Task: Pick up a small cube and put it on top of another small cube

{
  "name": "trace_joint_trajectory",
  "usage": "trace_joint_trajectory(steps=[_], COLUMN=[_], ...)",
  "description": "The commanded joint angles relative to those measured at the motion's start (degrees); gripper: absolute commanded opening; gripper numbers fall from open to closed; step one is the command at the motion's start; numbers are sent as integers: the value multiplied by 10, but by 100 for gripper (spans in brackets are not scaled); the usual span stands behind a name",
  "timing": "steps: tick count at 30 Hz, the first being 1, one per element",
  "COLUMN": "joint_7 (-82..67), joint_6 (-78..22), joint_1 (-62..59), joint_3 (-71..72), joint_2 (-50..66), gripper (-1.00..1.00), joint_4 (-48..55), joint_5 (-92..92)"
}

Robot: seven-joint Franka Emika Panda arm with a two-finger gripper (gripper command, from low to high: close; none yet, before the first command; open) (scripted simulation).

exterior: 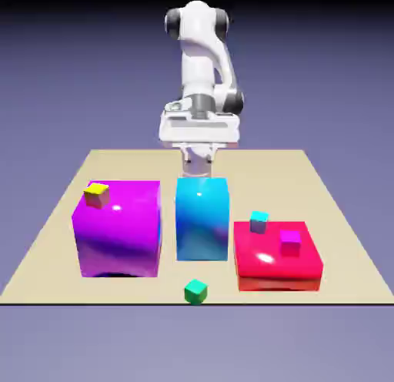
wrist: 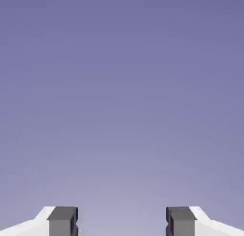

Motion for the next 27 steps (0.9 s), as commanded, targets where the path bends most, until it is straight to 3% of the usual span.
trace_joint_trajectory(steps=[1,27], joint_7=[17,440], joint_6=[-9,-240], joint_1=[-8,-214], joint_3=[7,191], joint_2=[21,533], gripper=[0,0], joint_4=[12,304], joint_5=[-5,-127])
